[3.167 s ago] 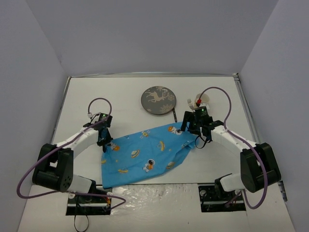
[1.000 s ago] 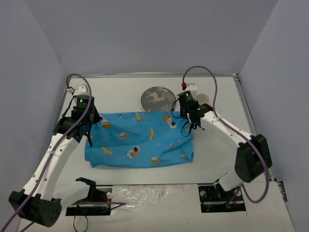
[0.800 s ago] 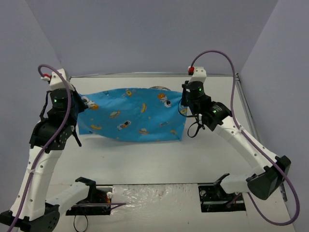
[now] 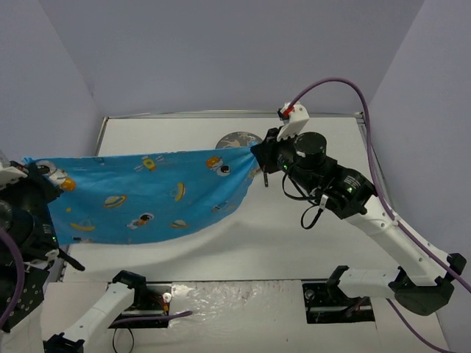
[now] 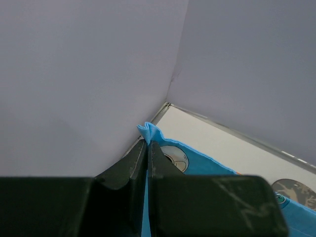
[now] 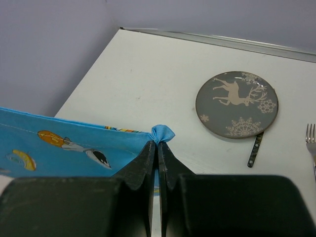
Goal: Set the dinner table for one person
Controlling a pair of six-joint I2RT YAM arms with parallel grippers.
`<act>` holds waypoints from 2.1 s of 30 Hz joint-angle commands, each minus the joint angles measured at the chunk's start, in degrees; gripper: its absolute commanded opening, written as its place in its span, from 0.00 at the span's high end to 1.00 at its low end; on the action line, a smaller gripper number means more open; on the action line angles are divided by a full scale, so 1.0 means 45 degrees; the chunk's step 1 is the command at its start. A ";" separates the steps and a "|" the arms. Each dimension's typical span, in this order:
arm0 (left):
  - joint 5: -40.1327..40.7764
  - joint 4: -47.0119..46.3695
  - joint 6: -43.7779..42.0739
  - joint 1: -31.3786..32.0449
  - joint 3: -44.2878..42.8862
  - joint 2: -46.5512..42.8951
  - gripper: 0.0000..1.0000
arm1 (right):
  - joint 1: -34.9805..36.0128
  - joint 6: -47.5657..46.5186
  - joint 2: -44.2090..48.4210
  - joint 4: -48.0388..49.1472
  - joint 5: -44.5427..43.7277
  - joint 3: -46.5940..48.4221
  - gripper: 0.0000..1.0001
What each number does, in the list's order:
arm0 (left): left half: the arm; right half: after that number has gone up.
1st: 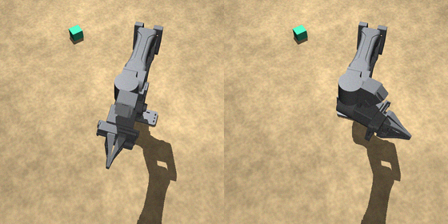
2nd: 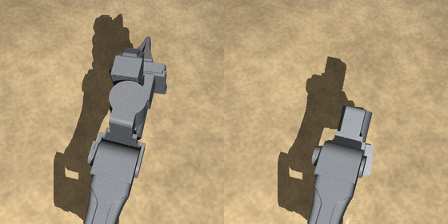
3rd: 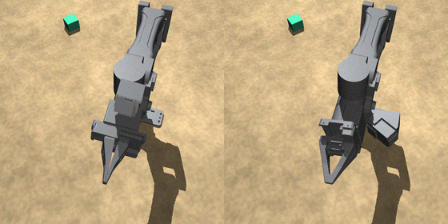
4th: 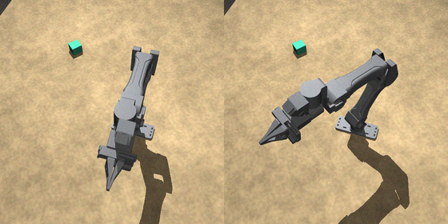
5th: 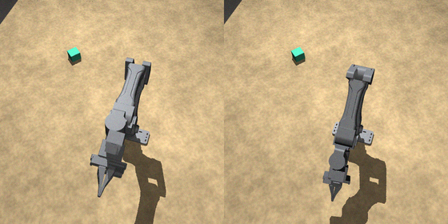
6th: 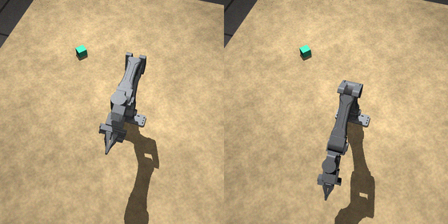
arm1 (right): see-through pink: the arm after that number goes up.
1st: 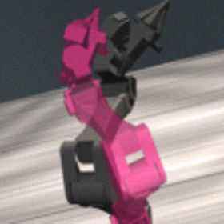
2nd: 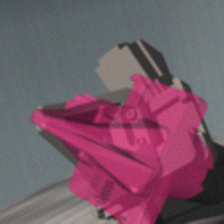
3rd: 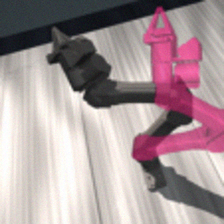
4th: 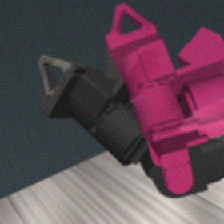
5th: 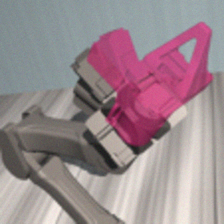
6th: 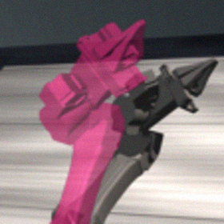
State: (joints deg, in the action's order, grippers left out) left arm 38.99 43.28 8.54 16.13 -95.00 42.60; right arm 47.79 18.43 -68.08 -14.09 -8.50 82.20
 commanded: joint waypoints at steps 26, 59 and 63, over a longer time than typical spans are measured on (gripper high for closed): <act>-0.1486 -0.7386 0.1534 -0.5117 0.6745 0.8413 1.00 | -0.1528 0.0603 -1.0015 0.4556 -0.0134 0.0168 1.00; -0.1094 -0.0731 -0.0042 -0.4686 0.0744 0.0357 1.00 | 0.0376 -0.0387 0.2510 0.4418 0.2169 -0.3888 1.00; -0.1210 -0.1041 -0.0188 -0.4662 0.0791 0.0839 1.00 | 0.0376 -0.0097 0.1986 0.4324 0.2720 -0.3478 1.00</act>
State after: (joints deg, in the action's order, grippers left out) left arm 31.40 41.10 10.49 -4.92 -90.41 43.25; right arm 49.60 16.81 -57.37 3.94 0.14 63.40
